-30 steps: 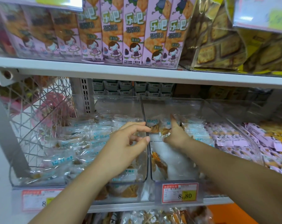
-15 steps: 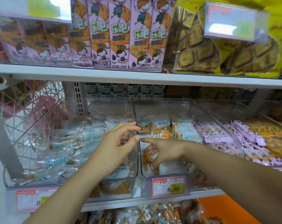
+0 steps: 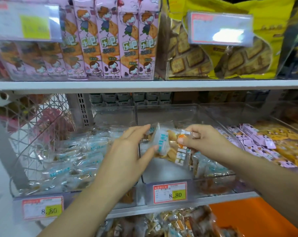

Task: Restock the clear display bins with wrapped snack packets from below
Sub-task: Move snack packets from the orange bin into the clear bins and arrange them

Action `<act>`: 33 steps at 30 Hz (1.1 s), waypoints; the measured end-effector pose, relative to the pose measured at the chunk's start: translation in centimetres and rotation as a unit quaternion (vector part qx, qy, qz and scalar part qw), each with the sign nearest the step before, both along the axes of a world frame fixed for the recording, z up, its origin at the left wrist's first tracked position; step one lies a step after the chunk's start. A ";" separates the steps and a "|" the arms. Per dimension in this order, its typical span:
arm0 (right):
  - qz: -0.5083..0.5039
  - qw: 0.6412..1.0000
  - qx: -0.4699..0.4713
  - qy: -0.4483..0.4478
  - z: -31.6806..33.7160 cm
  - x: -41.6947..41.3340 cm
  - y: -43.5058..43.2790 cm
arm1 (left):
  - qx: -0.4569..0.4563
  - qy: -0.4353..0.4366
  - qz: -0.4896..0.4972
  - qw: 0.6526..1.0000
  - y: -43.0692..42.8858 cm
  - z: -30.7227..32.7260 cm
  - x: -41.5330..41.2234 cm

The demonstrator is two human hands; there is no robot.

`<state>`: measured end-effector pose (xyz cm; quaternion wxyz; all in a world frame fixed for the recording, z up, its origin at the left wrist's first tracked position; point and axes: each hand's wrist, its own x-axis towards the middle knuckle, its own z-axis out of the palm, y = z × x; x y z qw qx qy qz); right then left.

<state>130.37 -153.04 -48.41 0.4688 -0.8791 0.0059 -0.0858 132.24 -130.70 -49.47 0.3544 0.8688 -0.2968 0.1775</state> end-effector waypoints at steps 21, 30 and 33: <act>0.039 0.993 -0.084 -0.072 -0.3 -4.6 -4.9 | 0.170 0.067 -0.005 0.983 -4.6 4.3 -0.3; -0.054 0.967 -0.195 -0.156 -1.2 -2.0 -7.8 | 0.479 0.005 0.151 0.865 -8.8 2.7 8.8; -0.047 0.971 -0.186 -0.141 -1.9 -1.6 -8.2 | 0.493 0.043 0.147 0.857 -9.6 1.2 11.2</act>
